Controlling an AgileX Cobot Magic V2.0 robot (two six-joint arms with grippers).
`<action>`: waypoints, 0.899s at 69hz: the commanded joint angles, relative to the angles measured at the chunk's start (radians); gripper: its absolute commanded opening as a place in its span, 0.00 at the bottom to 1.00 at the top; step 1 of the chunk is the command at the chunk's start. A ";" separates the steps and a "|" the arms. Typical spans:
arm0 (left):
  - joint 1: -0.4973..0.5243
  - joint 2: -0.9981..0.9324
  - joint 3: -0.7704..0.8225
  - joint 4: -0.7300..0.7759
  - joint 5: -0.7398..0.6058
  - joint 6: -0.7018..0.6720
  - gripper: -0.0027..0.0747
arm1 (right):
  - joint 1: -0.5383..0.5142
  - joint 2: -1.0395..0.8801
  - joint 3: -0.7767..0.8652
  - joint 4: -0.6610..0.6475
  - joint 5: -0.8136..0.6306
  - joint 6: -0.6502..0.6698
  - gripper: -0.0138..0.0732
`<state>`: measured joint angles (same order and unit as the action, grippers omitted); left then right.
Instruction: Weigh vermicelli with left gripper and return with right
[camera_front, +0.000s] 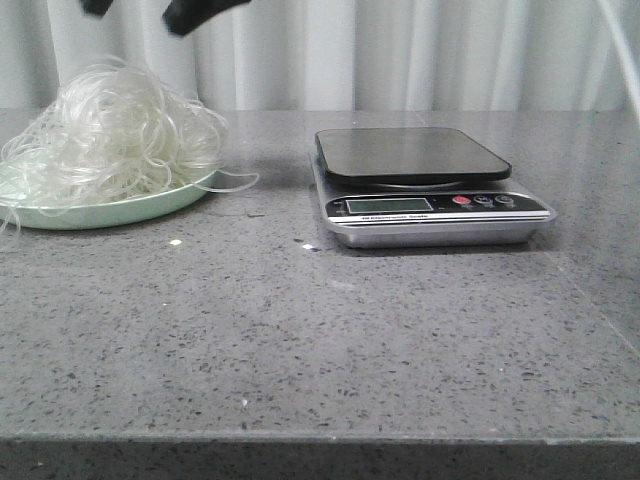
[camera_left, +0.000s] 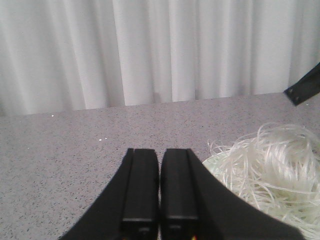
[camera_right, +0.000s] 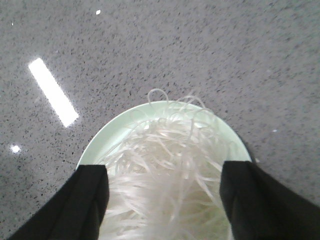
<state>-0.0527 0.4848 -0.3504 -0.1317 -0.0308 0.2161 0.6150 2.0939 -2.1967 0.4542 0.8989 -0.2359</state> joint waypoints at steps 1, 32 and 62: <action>-0.006 0.003 -0.029 -0.006 -0.080 -0.010 0.21 | -0.047 -0.117 -0.036 0.011 -0.004 -0.006 0.81; -0.006 0.003 -0.029 -0.006 -0.080 -0.010 0.21 | -0.308 -0.189 -0.033 0.010 0.209 0.005 0.34; -0.006 0.003 -0.029 -0.006 -0.080 -0.010 0.21 | -0.394 -0.278 0.128 -0.217 0.206 0.066 0.33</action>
<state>-0.0527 0.4848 -0.3504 -0.1317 -0.0323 0.2161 0.2275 1.9123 -2.0968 0.2810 1.1649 -0.1817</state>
